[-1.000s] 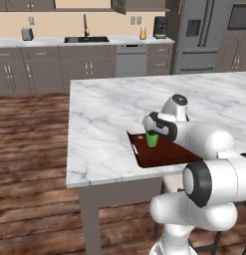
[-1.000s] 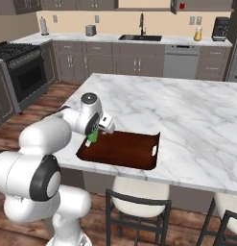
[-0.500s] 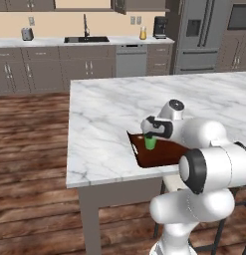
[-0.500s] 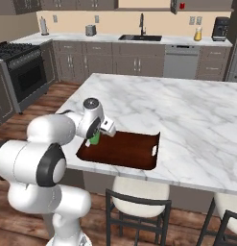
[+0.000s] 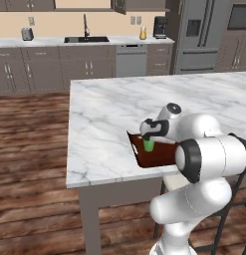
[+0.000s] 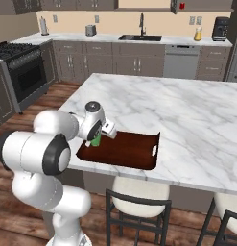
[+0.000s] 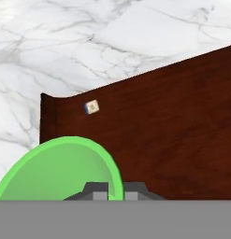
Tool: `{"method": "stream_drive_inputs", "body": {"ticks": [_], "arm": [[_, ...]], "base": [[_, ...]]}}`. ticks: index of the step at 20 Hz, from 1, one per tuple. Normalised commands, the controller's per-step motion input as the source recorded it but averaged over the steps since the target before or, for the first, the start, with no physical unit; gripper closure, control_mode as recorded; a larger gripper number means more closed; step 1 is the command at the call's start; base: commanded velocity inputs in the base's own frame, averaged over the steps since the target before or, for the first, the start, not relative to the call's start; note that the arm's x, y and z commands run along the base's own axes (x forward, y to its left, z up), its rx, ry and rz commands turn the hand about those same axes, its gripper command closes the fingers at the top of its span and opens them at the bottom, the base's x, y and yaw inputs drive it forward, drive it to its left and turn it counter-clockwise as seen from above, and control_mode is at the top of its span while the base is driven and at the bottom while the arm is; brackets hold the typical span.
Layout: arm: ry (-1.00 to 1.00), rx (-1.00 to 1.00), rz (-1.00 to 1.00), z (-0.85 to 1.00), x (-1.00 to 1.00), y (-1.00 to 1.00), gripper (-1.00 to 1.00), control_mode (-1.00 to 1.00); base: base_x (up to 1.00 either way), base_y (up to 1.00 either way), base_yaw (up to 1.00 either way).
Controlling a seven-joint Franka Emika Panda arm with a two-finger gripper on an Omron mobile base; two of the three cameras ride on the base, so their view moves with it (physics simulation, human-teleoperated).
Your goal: There is a tray on the dining counter. Grab the cup, mug, and pitcher and place them on the tray. The pitcher may be placed next to the tray if it cannot fit the tray.
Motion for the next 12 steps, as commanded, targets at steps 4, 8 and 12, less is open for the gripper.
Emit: {"method": "stream_drive_inputs", "body": {"ticks": [4, 8, 12], "arm": [[0.00, 0.00, 0.00, -0.15, 0.04, 0.00, 1.00, -1.00], [0.00, 0.00, 0.00, -0.09, 0.00, 0.00, 1.00, -1.00], [0.00, 0.00, 0.00, -0.12, 0.00, 0.00, 1.00, -1.00]], "base": [[0.00, 0.00, 0.00], [0.00, 0.00, 0.00], [0.00, 0.00, 0.00]]}}
